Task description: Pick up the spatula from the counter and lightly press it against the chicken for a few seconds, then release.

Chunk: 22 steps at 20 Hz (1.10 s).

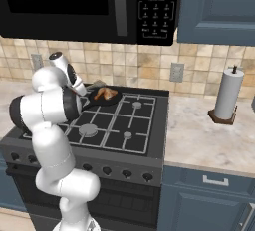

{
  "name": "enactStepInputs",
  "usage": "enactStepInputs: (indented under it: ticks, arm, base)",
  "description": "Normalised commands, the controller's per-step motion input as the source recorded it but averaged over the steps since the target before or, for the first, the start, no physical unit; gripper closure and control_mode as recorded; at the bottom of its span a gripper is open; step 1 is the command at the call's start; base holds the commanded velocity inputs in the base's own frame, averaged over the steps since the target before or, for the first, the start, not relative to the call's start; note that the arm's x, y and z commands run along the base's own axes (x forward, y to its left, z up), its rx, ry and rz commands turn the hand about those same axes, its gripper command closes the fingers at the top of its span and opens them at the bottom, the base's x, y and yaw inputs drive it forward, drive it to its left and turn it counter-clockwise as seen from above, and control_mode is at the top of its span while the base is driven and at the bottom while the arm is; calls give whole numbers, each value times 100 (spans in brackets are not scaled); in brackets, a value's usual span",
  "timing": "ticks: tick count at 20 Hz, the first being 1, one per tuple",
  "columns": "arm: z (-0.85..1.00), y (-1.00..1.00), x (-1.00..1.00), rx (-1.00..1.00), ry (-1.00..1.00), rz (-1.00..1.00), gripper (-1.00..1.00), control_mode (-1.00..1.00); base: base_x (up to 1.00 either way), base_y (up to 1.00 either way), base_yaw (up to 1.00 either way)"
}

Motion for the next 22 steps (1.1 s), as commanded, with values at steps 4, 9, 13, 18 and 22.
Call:
enactStepInputs:
  ticks: [4,9,13,18,22]
  arm:
    - [-8,-3,16,0,3,-1,100,-100]
    - [-5,-6,17,1,3,-1,100,-100]
    - [-8,-6,20,1,4,-1,100,-100]
    - [-14,-1,20,1,4,-1,100,-100]
    - [-16,0,25,0,4,-1,100,-100]
  base:
    - [0,0,0]
    - [0,0,0]
    - [0,0,0]
    - [0,0,0]
    - [0,0,0]
